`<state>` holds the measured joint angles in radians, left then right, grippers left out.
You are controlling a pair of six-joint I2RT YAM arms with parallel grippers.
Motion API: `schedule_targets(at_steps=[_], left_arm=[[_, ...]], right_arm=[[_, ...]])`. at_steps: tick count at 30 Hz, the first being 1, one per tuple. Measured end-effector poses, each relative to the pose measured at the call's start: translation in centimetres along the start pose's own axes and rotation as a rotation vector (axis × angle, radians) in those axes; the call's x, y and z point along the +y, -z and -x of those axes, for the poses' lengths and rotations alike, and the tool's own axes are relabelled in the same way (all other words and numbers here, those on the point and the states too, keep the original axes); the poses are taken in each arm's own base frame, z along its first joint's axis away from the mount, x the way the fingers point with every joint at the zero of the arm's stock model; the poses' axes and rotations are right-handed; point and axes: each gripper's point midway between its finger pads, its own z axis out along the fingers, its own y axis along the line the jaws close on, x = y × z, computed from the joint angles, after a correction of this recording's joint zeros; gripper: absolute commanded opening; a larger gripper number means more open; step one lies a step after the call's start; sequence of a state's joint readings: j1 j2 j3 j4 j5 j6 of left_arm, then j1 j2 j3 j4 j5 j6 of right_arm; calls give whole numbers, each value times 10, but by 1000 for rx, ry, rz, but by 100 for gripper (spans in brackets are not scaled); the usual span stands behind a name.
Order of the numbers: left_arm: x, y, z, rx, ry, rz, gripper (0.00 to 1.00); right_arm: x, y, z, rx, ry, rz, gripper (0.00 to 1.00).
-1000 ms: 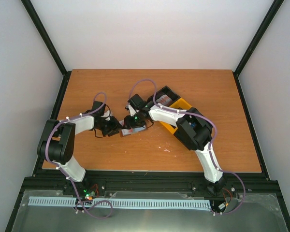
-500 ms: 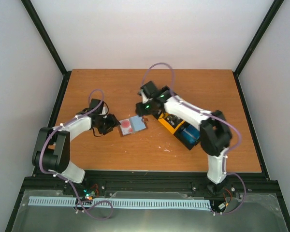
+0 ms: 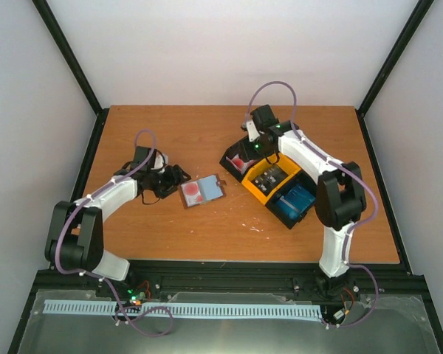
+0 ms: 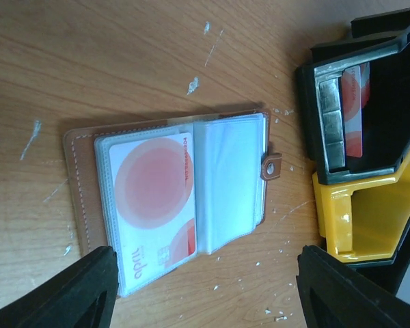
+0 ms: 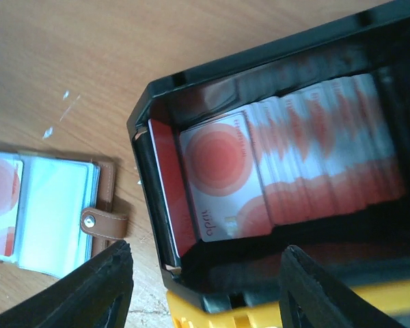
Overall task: Put the credit cards into the card holder
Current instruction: Pick up the credit card from the storage box.
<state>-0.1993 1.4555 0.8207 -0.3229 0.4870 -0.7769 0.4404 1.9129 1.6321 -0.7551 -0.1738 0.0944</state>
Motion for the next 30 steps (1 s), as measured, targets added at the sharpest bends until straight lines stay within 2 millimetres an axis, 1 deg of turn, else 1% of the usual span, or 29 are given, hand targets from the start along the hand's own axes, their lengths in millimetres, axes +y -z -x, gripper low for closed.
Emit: schedule_targets(at_steps=[3, 4, 7, 11, 15, 20, 25, 30], left_arm=[[-2, -3, 4, 9, 3, 3, 74], [-4, -4, 6, 9, 2, 3, 74], [-11, -4, 15, 2, -12, -2, 74], [-18, -4, 24, -10, -37, 1, 74], [-19, -5, 29, -12, -52, 10, 74], [-15, -10, 29, 2, -53, 28, 74], [-11, -13, 28, 12, -52, 38, 74], [-11, -14, 28, 14, -52, 40, 74]], right_arm=[[5, -23, -6, 56, 34, 30, 55], [6, -28, -7, 65, 43, 40, 54], [8, -46, -4, 92, 61, 62, 50], [12, -64, -2, 115, 75, 91, 47], [16, -73, -7, 145, 76, 118, 47], [22, -74, -13, 167, 75, 155, 46], [23, -76, -15, 176, 77, 162, 40], [23, -87, -21, 202, 79, 155, 33]])
